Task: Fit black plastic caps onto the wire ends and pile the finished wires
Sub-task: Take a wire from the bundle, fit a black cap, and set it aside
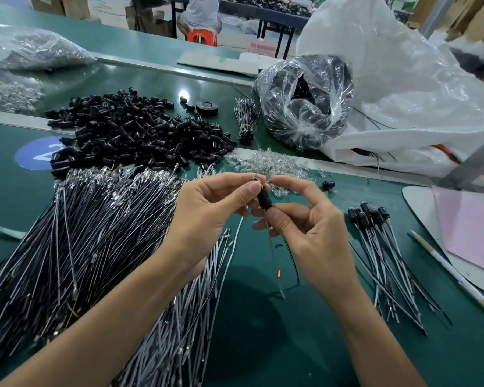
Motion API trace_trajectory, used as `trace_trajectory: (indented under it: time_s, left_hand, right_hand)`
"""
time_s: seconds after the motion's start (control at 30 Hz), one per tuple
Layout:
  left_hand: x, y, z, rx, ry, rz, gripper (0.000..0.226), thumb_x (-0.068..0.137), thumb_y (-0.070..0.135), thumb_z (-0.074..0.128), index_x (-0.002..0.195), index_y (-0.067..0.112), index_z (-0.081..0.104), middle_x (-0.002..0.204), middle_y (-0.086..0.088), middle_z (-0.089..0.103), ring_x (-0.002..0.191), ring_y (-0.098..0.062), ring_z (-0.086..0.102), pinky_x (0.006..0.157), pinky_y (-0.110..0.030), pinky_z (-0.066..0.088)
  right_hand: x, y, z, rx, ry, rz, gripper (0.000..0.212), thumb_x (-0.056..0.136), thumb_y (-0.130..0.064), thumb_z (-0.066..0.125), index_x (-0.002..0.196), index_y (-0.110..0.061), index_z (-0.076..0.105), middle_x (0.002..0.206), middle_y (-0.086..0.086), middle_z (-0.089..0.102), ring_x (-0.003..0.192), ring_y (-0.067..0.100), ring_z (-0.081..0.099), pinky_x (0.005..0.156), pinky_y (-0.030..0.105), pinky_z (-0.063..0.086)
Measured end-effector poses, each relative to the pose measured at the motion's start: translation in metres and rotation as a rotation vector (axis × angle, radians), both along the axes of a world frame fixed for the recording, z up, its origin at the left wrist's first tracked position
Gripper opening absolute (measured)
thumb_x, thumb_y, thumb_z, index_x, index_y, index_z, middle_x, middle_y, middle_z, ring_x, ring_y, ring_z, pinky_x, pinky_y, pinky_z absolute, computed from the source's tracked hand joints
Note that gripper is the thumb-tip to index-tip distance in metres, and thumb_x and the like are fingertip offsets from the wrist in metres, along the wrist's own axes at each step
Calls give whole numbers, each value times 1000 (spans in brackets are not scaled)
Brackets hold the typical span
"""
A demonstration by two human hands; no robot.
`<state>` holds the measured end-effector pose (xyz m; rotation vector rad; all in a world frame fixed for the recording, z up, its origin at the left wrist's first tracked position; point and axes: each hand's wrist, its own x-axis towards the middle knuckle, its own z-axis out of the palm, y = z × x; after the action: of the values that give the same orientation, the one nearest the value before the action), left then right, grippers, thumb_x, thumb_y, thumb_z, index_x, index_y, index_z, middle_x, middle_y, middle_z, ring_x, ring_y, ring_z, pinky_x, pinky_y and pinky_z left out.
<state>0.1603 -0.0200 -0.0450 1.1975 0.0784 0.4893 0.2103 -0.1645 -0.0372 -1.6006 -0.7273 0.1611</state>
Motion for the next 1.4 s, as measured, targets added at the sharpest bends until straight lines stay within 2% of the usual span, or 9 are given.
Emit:
trace_trajectory:
  time_s: [0.23,0.43,0.7,0.93,1.03,1.17,1.27,1.4]
  left_hand:
    - [-1,1,0,17,-21,-8,15,74,22,73,87,16,79,85,-5,76,67,-11,65,63,-18,50]
    - [-1,-1,0,9,-13,14,20,69,24,76,86,13,78,86,-9,76,66,-13,67,62,-18,50]
    - [-2,-1,1,5,-18,12,21,65,26,79,83,14,78,85,-11,76,64,-13,65,61,-18,50]
    - [-3,0,1,20,-12,-10,14,71,25,77,83,17,78,85,-8,76,68,-15,64,63,-21,49]
    - [-3,-2,0,0,-16,-1,9,76,16,72,82,16,78,82,-5,75,68,-12,62,62,-20,47]
    - [-4,-7,0,-20,-17,8,9,74,13,71,78,15,79,80,-4,74,66,-11,60,59,-20,45]
    - [-4,-9,-1,-1,-1,25,9,72,14,72,77,15,79,75,-5,72,63,-13,58,59,-23,44]
    - [-5,-8,0,44,3,43,4,72,14,79,75,15,78,70,-5,70,61,-12,58,57,-23,44]
  right_hand:
    - [-1,0,0,-18,-21,4,36,91,-2,64,122,-18,54,85,-6,77,77,11,74,72,19,55]
    - [-2,1,-1,-46,-62,-40,38,89,-5,67,121,-23,55,85,-7,77,80,11,74,79,36,58]
    - [-2,1,-1,-11,-29,-41,40,87,-2,69,117,-25,56,84,-7,77,78,11,74,70,22,56]
    - [-1,1,-2,-25,-12,-40,34,87,-6,71,114,-23,59,83,-6,77,77,12,74,71,23,57]
    - [-2,2,-3,-29,6,-53,19,85,-10,74,100,-18,67,80,-4,76,73,13,74,68,25,58]
    - [-2,3,-5,-42,-31,-51,5,84,-10,75,85,-13,72,76,-5,75,66,15,71,63,19,53]
    - [-1,3,-6,-6,-23,-65,4,83,-7,73,85,-11,72,76,-4,75,67,15,72,68,26,57]
    - [-3,6,-8,14,-17,-63,11,84,-3,72,82,-14,71,73,0,75,63,15,70,64,20,54]
